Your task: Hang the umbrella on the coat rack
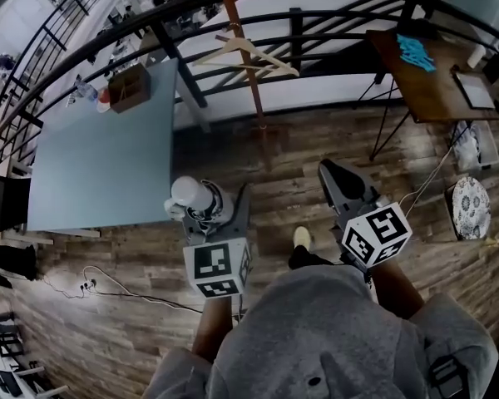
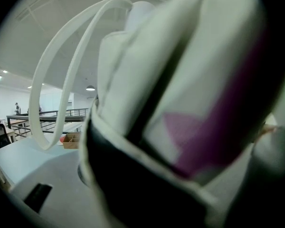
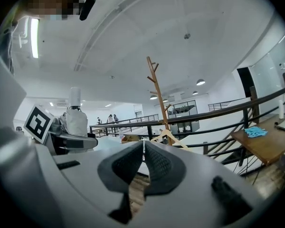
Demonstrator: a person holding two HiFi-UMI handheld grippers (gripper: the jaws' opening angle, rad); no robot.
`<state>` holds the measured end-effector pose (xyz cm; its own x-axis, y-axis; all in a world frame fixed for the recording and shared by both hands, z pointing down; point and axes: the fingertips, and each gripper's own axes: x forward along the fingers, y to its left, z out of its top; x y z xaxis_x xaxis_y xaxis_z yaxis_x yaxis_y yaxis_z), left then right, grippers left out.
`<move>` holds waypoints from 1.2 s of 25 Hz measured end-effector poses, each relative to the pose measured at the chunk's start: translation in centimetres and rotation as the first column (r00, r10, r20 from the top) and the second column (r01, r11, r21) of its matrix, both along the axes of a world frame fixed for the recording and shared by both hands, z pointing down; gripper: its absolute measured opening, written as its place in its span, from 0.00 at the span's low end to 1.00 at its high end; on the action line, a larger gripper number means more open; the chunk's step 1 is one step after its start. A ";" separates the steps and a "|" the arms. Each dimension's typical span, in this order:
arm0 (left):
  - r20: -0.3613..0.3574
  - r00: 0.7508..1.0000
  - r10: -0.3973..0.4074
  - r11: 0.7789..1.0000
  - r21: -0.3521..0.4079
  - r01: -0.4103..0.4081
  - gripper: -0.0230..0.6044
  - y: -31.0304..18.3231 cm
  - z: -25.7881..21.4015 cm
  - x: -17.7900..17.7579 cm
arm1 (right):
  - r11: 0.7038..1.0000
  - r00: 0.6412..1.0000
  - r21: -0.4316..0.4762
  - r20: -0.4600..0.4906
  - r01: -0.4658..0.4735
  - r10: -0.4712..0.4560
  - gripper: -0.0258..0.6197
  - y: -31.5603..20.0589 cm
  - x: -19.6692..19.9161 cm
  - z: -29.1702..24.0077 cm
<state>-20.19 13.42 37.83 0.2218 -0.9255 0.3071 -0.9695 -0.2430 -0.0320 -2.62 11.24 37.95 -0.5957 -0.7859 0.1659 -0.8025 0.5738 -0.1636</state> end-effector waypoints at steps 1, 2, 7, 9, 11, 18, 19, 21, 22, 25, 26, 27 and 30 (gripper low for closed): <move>0.000 1.000 0.002 1.000 -0.002 -0.002 0.51 -0.7 0.0 0.4 | 1.000 1.000 -0.004 0.002 0.003 -0.003 0.08 -0.6 0.2 0.0; 0.001 1.000 0.004 1.000 -0.004 -0.004 0.51 -1.3 0.1 0.7 | 1.000 1.000 -0.006 0.005 0.005 -0.005 0.08 -1.3 0.4 0.0; 0.003 1.000 0.006 1.000 -0.014 -0.006 0.51 -4.5 0.1 2.2 | 1.000 1.000 -0.003 0.021 0.013 -0.013 0.08 -4.7 1.2 -0.1; 0.007 1.000 0.005 1.000 -0.028 -0.005 0.51 -5.6 0.3 2.6 | 1.000 0.999 -0.003 0.032 0.013 -0.013 0.08 -6.0 1.5 -0.2; 0.012 1.000 0.004 0.999 -0.037 -0.003 0.51 -6.6 0.5 3.1 | 1.000 0.999 0.000 0.041 0.016 -0.016 0.08 -6.9 1.8 -0.4; 0.032 0.999 0.011 1.000 -0.029 -0.010 0.51 -9.4 0.3 5.6 | 1.000 0.998 0.006 0.057 0.025 -0.025 0.08 -9.4 3.8 -0.4; 0.035 0.999 0.010 1.000 -0.030 -0.009 0.51 -9.7 0.4 5.8 | 1.000 0.998 0.005 0.060 0.026 -0.026 0.08 -9.7 4.0 -0.3; 0.039 0.999 0.005 0.999 -0.036 -0.004 0.51 -10.3 0.5 6.1 | 0.999 0.997 0.008 0.067 0.036 -0.036 0.08 -10.3 4.1 -0.3; 0.039 0.999 0.003 0.999 -0.036 -0.001 0.51 -10.5 0.6 6.2 | 0.999 0.997 0.012 0.070 0.042 -0.043 0.08 -10.6 4.1 -0.2; 0.038 0.999 0.003 1.000 -0.021 -0.002 0.51 -11.2 0.3 6.8 | 0.998 0.995 0.014 0.079 0.054 -0.055 0.08 -11.3 4.3 -0.3; 0.042 0.999 0.002 1.000 -0.019 -0.002 0.51 -11.5 0.3 6.9 | 0.998 0.995 0.015 0.083 0.056 -0.057 0.08 -11.5 4.3 -0.3; 0.045 0.999 0.001 1.000 -0.018 0.000 0.51 -11.7 0.3 7.0 | 0.998 0.995 0.017 0.085 0.059 -0.060 0.08 -11.7 4.3 -0.2; 0.051 0.999 -0.006 1.000 -0.017 0.007 0.51 -12.3 0.4 7.2 | 0.997 0.994 0.022 0.089 0.069 -0.070 0.08 -12.3 4.3 0.0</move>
<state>-13.03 1.15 38.19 0.1997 -0.9215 0.3332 -0.9683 -0.2377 -0.0772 1.68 -1.10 37.92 -0.6607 -0.7446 0.0947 -0.7432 0.6313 -0.2216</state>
